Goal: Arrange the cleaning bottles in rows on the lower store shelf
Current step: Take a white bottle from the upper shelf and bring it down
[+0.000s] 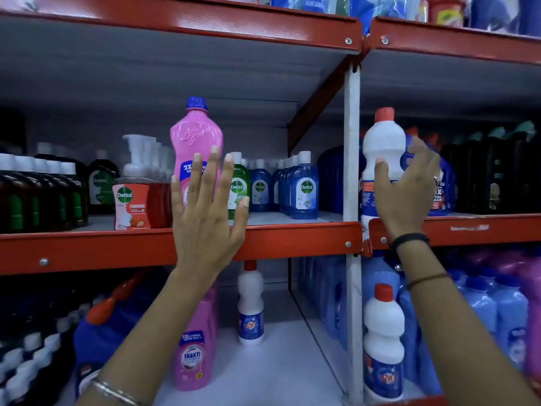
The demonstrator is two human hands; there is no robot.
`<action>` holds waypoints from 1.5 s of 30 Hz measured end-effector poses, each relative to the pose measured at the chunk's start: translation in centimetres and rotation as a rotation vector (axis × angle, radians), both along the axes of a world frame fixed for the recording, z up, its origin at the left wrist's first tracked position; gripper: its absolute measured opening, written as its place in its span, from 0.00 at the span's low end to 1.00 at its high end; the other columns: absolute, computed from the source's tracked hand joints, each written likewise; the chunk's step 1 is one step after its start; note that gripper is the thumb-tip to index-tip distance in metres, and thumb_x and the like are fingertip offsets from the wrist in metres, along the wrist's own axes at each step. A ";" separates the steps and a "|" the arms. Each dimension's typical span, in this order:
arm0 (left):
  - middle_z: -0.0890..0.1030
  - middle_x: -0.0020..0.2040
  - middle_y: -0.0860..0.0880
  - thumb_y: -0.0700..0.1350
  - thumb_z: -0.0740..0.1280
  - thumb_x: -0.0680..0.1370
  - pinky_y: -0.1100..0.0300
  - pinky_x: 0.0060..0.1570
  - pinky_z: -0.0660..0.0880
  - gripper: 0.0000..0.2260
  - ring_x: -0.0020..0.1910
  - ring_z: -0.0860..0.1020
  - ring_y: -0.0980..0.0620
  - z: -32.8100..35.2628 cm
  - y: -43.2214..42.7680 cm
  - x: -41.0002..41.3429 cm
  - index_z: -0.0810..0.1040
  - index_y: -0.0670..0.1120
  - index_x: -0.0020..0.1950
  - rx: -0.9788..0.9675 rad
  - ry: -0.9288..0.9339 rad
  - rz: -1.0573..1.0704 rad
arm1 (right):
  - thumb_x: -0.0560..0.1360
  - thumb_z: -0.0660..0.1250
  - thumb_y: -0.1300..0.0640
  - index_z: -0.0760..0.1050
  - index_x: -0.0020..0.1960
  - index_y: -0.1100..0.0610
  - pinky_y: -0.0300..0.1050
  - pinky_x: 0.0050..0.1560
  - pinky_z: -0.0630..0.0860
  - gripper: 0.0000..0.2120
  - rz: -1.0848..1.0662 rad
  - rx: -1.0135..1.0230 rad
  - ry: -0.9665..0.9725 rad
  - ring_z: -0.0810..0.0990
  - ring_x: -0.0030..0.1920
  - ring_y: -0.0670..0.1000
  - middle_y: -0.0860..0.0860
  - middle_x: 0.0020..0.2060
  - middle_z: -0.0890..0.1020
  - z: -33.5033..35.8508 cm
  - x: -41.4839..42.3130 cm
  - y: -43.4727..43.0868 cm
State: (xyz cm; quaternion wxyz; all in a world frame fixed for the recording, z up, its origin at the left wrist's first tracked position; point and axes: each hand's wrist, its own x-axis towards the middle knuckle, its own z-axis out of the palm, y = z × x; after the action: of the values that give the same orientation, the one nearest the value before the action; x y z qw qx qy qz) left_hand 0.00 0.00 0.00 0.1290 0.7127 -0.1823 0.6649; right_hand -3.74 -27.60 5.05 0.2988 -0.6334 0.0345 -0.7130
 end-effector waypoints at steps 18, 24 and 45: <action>0.54 0.80 0.47 0.56 0.51 0.80 0.42 0.75 0.48 0.27 0.79 0.51 0.47 -0.6 0.3 1.8 0.58 0.48 0.78 0.011 0.016 0.175 | 0.61 0.74 0.43 0.70 0.60 0.56 0.37 0.43 0.68 0.33 0.259 0.258 0.097 0.76 0.49 0.50 0.50 0.55 0.79 1.7 -1.9 -3.6; 0.57 0.79 0.47 0.54 0.53 0.79 0.43 0.75 0.50 0.26 0.78 0.54 0.46 -0.7 0.1 1.7 0.60 0.48 0.77 0.008 -0.016 0.146 | 0.59 0.75 0.44 0.67 0.57 0.52 0.39 0.53 0.74 0.32 0.458 0.340 -0.250 0.78 0.48 0.42 0.43 0.51 0.78 0.2 -5.0 -2.5; 0.58 0.79 0.47 0.52 0.55 0.79 0.44 0.75 0.49 0.26 0.78 0.55 0.46 -1.2 0.3 1.2 0.60 0.49 0.77 0.012 0.005 0.176 | 0.56 0.79 0.45 0.68 0.56 0.42 0.53 0.49 0.77 0.33 0.720 0.244 0.309 0.78 0.53 0.49 0.42 0.52 0.79 -17.6 -1.6 11.2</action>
State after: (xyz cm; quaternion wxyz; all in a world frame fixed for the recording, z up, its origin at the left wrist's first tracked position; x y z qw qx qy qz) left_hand 1.17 0.34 -1.23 0.0665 0.7284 -0.1225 0.6708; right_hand -5.37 -16.39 -12.53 0.5934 -0.6645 -0.0605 -0.4501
